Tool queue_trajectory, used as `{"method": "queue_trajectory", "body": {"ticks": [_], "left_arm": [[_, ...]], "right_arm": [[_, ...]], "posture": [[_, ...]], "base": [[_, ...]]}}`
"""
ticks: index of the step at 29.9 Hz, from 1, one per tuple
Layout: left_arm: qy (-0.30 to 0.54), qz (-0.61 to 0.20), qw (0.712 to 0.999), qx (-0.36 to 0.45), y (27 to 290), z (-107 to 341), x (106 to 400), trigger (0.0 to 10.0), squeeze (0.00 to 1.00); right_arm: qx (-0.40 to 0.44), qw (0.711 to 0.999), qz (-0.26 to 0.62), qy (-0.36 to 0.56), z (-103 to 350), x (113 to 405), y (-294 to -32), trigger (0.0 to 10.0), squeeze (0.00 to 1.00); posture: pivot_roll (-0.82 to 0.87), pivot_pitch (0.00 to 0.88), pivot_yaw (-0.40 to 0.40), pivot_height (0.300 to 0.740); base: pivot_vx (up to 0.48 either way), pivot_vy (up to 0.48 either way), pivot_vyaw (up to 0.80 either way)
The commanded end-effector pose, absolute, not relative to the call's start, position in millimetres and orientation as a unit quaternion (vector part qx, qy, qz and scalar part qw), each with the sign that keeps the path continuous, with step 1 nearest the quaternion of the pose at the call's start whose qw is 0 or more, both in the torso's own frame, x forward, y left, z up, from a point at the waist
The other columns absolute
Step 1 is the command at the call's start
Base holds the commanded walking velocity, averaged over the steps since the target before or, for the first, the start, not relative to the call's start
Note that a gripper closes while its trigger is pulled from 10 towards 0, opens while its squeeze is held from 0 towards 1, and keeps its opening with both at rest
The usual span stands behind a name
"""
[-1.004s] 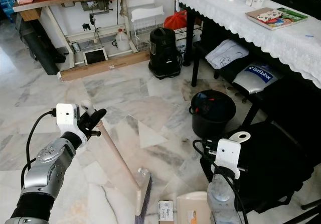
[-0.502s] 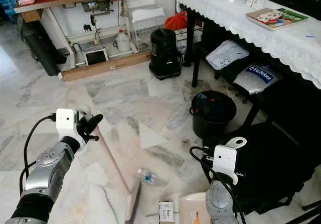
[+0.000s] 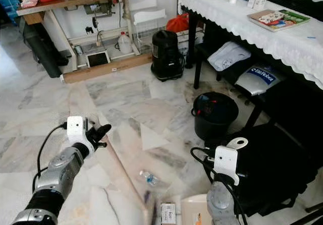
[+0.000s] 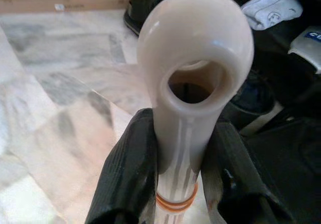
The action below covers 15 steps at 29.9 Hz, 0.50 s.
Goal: Sweep floor
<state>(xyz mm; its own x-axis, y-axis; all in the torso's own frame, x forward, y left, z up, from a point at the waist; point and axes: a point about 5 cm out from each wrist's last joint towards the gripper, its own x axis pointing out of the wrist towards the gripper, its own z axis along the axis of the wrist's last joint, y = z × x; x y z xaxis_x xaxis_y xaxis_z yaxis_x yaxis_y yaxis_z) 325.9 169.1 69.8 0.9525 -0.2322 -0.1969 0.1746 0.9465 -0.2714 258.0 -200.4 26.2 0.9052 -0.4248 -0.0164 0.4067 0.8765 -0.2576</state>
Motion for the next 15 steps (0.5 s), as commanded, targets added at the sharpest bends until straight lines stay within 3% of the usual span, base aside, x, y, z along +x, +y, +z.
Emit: {"method": "queue_trajectory", "body": {"ticks": [1, 15], "left_arm": [[0.122, -0.107, 0.975, -0.149, 168.8, 69.2, 327.3, 10.0, 0.0], [0.122, -0.112, 0.938, -0.306, 163.8, 81.7, 344.4, 10.0, 0.0]], "right_arm": [[-0.131, 0.968, -0.21, 0.043, 22.9, 256.1, -200.1, 10.0, 0.0], [-0.134, 0.967, -0.213, 0.038, 25.1, 258.0, -205.3, 10.0, 0.0]], "posture": [[-0.08, 0.009, 0.079, 0.74], [-0.08, 0.014, 0.067, 0.74]], "base": [[0.0, 0.0, 0.0], [0.0, 0.0, 0.0]]}}
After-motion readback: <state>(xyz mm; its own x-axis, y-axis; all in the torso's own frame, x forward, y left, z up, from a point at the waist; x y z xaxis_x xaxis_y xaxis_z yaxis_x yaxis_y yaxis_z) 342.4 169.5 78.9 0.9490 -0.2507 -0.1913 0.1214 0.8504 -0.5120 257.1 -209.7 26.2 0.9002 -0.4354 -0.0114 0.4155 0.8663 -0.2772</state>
